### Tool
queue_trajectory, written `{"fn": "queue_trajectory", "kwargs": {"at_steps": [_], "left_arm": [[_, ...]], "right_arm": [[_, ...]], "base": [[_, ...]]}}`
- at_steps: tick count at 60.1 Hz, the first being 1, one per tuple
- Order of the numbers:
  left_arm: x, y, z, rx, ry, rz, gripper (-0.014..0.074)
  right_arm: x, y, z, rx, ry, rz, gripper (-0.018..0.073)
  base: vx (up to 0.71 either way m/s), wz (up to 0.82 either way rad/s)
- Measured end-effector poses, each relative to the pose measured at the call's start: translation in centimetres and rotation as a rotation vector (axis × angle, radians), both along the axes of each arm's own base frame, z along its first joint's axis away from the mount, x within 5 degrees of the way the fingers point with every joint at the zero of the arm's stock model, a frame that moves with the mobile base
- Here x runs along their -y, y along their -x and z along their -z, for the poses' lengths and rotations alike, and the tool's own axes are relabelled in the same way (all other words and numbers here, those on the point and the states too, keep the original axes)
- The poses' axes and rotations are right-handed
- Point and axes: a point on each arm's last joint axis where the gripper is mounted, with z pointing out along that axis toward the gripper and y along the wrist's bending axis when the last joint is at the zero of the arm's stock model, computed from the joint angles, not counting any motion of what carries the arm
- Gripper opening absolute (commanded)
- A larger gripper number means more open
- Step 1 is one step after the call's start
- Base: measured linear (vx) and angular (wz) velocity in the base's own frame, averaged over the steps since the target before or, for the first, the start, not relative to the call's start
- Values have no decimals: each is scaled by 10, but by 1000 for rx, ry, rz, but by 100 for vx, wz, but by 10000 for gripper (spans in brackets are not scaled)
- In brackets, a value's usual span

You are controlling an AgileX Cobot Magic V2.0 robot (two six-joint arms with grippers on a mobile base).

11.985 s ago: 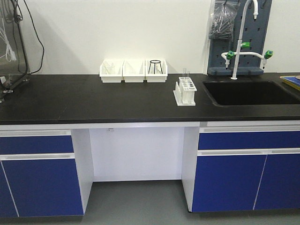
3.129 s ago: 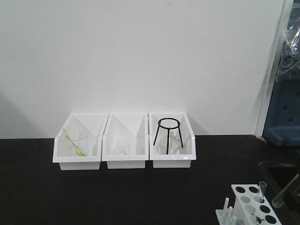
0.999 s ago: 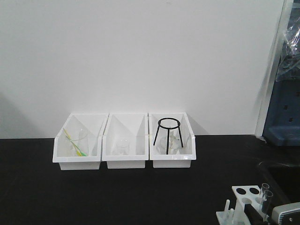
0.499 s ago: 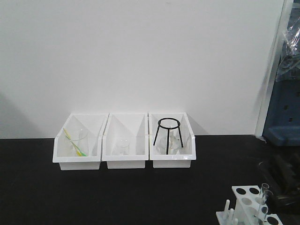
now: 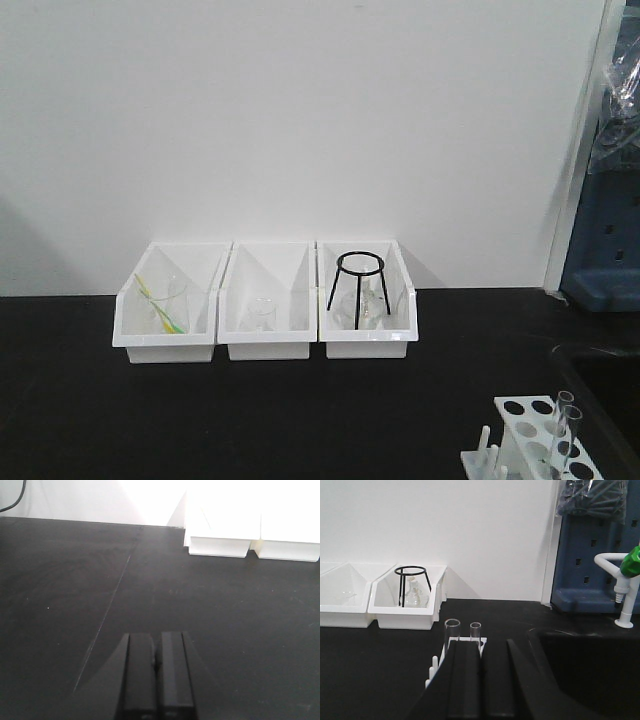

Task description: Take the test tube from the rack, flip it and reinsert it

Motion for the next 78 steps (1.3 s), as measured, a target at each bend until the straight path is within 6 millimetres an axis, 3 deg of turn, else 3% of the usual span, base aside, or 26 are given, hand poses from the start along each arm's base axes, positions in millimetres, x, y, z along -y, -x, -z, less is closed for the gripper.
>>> {"fn": "queue_trajectory", "kwargs": {"at_steps": [6,15,44,61,78], "left_arm": [[0,0,0,0,0,0,-6],[0,0,0,0,0,0,-6],[0,0,0,0,0,0,-6],[0,0,0,1,0,0,-6],[0,0,0,0,0,0,-6]], "right_arm": [[0,9,8,44,-2,0,-6],[1,18,4,123,-21,0,-6],[1,20,5,133,-40,-1,-6],[0,22,41,46,-142,-17,-6],[-3,22,45,13,-90,-63,-6]], "base": [[0,0],[0,0],[0,0],[0,0],[0,0]]}}
